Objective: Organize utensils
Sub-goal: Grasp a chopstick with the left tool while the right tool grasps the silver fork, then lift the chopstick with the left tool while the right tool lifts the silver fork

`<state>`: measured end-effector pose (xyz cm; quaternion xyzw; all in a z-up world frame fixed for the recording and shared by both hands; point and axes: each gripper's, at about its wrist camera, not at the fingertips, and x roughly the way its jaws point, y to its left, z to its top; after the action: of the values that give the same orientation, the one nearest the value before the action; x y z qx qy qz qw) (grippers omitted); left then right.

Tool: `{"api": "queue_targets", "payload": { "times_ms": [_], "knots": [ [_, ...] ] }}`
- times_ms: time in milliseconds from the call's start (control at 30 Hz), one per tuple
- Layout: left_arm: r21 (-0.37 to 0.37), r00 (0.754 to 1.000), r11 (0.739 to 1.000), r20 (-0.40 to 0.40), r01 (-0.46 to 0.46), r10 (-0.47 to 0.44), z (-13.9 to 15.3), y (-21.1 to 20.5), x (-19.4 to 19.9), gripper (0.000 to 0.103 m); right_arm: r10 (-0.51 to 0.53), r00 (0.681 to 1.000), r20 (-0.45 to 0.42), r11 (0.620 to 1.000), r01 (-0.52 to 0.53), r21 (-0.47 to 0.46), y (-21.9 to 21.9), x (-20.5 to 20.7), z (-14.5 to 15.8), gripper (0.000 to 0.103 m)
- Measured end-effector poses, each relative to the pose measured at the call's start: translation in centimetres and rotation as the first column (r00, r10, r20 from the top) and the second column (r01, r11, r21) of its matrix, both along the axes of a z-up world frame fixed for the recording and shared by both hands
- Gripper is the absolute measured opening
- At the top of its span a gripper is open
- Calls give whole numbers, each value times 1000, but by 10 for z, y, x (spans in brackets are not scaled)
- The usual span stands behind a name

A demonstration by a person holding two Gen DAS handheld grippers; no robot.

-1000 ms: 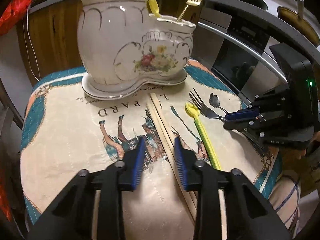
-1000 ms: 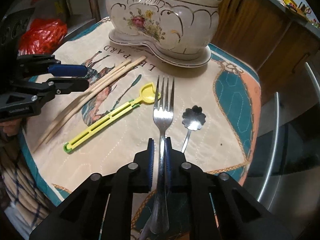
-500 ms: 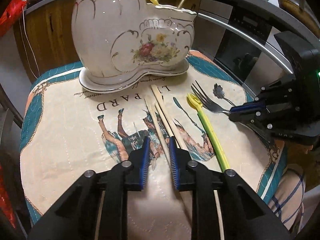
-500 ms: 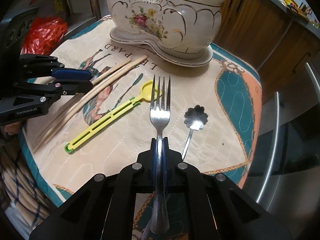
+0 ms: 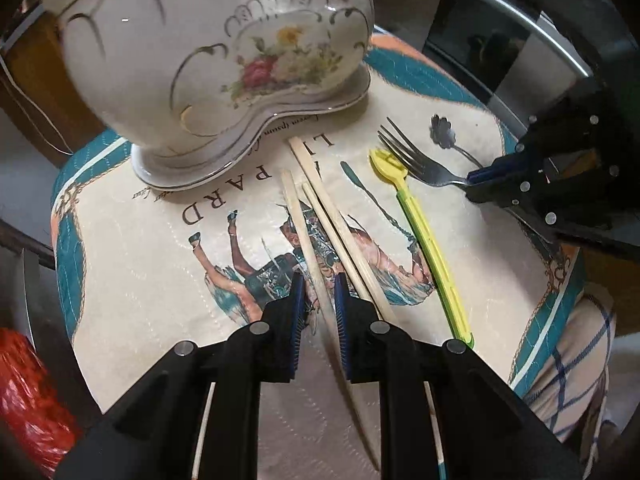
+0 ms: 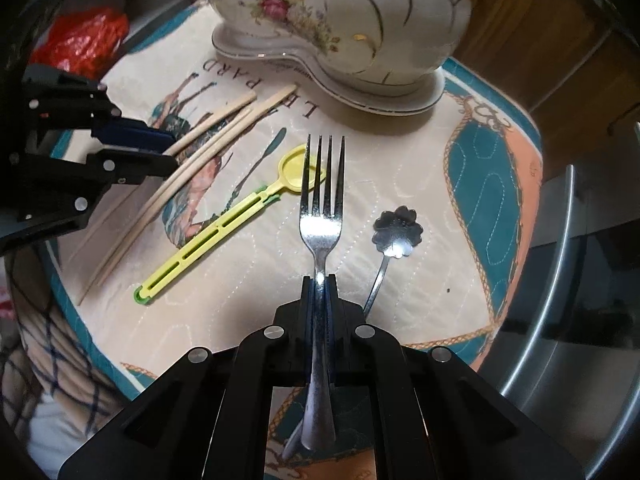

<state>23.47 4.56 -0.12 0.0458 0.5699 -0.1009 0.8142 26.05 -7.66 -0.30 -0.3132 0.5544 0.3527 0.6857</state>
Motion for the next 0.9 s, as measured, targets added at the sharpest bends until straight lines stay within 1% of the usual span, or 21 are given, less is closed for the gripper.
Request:
{"api": "queue_targets", "payload": {
  "times_ms": [100, 167, 233, 300, 367, 433, 467, 533, 700, 833, 900],
  "knots": [
    [7, 999, 1000, -47, 28, -28, 3, -3, 9, 16, 13, 1000, -15, 999, -14, -39, 6, 1, 0, 6],
    [25, 996, 998, -66, 54, -52, 4, -6, 12, 16, 19, 1000, -15, 998, -19, -53, 8, 0, 0, 6],
    [42, 995, 996, -71, 74, -71, 4, -8, 13, 16, 19, 1000, -13, 998, -19, -53, 8, -1, 0, 6],
    [41, 995, 996, -64, 77, -74, 3, -10, 12, 16, 11, 1000, -9, 999, -11, -31, 5, -3, 0, 6],
    [29, 997, 997, -47, 70, -69, 4, -9, 11, 14, -12, 1000, -15, 1000, 12, 4, 0, -3, 1, 6],
    [12, 998, 998, -29, 57, -57, 4, -4, 8, 6, -30, 999, -20, 999, 31, 35, -6, -3, 2, 6],
    [-6, 999, 999, -23, 49, -49, 4, 0, 6, 5, -39, 999, -22, 998, 40, 48, -9, -1, 3, 6],
    [-43, 999, 999, -8, 32, -33, 2, 10, -1, 5, -62, 998, -20, 994, 64, 84, -15, 0, 7, 6],
    [-135, 997, 991, 69, -22, 32, 5, 34, -20, 5, -76, 997, -8, 982, 76, 172, -28, -4, 23, 6],
    [-179, 988, 983, 138, -38, 63, 16, 44, -39, 5, -83, 997, 9, 965, 78, 252, -37, -15, 38, 6],
    [-212, 978, 976, 190, -44, 85, 27, 53, -51, 5, -87, 996, 19, 953, 78, 294, -38, -19, 44, 6]
  ]
}}
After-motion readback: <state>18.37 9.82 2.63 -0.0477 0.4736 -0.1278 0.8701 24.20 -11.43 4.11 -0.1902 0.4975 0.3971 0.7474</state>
